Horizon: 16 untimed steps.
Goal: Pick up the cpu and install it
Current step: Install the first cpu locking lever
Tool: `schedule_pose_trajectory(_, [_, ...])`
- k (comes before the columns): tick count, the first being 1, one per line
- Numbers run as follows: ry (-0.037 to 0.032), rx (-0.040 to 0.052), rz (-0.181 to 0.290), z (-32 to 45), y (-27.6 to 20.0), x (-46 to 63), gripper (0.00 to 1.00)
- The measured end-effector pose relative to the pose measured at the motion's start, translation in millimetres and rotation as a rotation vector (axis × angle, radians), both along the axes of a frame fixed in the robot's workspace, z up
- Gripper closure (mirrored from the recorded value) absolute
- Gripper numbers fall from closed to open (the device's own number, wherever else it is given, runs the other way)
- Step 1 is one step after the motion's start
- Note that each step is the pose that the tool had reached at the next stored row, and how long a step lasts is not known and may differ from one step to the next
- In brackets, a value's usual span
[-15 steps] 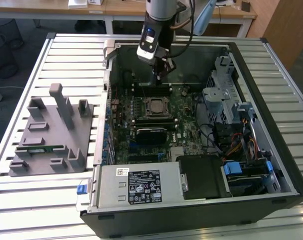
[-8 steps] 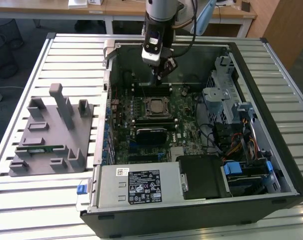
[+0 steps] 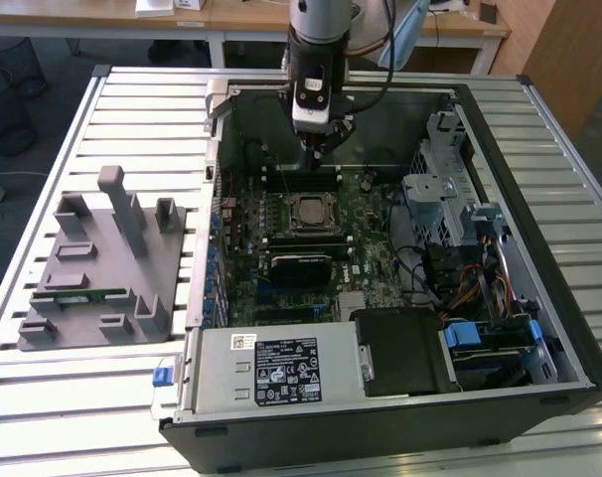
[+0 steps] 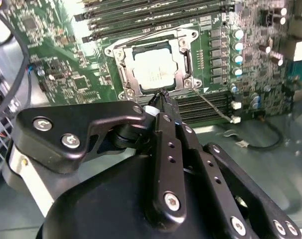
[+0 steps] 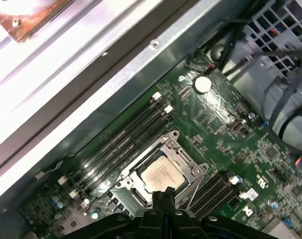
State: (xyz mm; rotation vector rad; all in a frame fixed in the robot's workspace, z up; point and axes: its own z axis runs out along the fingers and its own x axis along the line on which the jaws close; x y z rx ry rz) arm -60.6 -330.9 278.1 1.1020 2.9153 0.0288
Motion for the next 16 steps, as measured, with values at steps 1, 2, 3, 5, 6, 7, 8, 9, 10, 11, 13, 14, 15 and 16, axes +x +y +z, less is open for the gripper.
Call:
schedule_pose_trajectory(1, [0.0000,0.0000,0.018,-0.2,0.0,0.0,0.89])
schedule_pose_trajectory(2, [0.0000,0.0000,0.036,-0.4,0.0,0.0,0.89])
schedule_pose_trajectory(3, [0.0000,0.0001,0.054,-0.6,0.0,0.0,0.89])
schedule_pose_trajectory(5, [0.0000,0.0001,0.090,-1.0,0.0,0.0,0.89])
schedule_pose_trajectory(6, [0.0000,0.0001,0.108,-1.2,0.0,0.0,0.89])
schedule_pose_trajectory(7, [0.0000,0.0000,0.126,-1.4,0.0,0.0,0.89])
schedule_pose_trajectory(8, [0.0000,0.0001,0.144,-1.7,0.0,0.0,0.89])
schedule_pose_trajectory(9, [0.0000,0.0000,0.164,-1.9,0.0,0.0,0.89])
schedule_pose_trajectory(10, [0.0000,0.0001,0.181,-2.2,0.0,0.0,0.89])
schedule_pose_trajectory(11, [0.0000,0.0001,0.200,-2.4,0.0,0.0,0.89])
schedule_pose_trajectory(13, [0.0000,0.0001,0.235,-2.8,0.0,0.0,0.89])
schedule_pose_trajectory(14, [0.0000,0.0000,0.254,-3.1,0.0,0.0,0.89])
schedule_pose_trajectory(15, [0.0000,0.0000,0.271,-3.3,0.0,0.0,0.89])
schedule_pose_trajectory(16, [0.0000,0.0001,0.291,-3.6,0.0,0.0,0.89])
